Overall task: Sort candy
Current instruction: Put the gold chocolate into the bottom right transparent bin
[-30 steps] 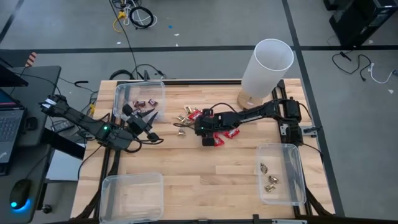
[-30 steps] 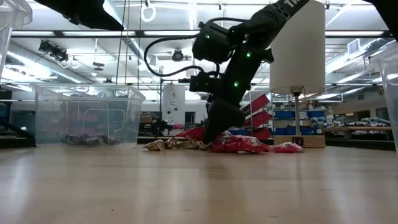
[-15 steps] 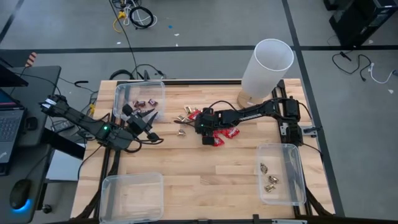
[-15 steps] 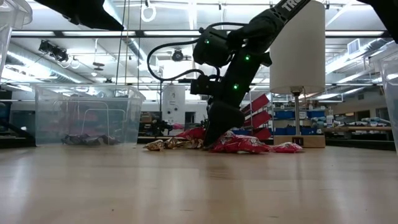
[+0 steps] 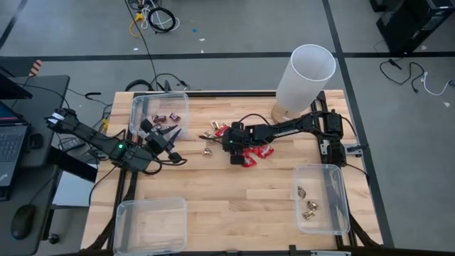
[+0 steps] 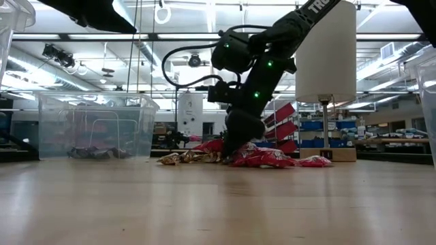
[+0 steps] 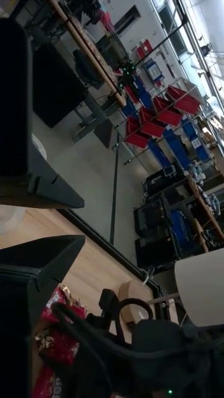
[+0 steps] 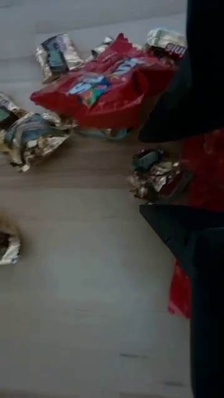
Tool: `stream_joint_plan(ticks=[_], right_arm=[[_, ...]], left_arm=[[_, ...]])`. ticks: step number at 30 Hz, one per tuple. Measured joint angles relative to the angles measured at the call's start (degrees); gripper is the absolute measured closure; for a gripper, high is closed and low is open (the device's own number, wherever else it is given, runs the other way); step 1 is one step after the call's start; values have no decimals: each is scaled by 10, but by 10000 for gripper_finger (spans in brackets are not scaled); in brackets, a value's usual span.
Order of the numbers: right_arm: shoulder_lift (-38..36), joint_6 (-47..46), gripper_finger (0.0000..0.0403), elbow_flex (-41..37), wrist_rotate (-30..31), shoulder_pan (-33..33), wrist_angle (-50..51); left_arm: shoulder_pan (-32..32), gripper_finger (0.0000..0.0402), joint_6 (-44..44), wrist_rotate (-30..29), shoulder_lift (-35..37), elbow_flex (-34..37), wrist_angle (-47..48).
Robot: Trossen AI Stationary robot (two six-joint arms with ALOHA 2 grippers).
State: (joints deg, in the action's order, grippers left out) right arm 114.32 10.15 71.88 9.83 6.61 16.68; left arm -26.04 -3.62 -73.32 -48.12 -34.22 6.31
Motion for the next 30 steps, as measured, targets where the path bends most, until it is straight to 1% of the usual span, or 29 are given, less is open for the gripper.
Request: stream_joint_plan(ticks=[10, 14, 17, 25, 27, 30], right_arm=[[29, -16, 245, 1, -16, 0, -22], [29, -16, 255, 1, -15, 0, -22], [29, -16, 279, 1, -15, -1, -22], [29, -15, 373, 1, -4, -10, -23], [27, -15, 383, 0, -3, -14, -23], [18, -16, 386, -2, -10, -20, -23]], left_arm=[[0, 319, 1, 1, 0, 0, -1], [0, 319, 2, 1, 0, 0, 0], [0, 319, 2, 1, 0, 0, 0], [0, 319, 9, 1, 0, 0, 0], [0, 319, 9, 1, 0, 0, 0], [0, 319, 11, 1, 0, 0, 0]])
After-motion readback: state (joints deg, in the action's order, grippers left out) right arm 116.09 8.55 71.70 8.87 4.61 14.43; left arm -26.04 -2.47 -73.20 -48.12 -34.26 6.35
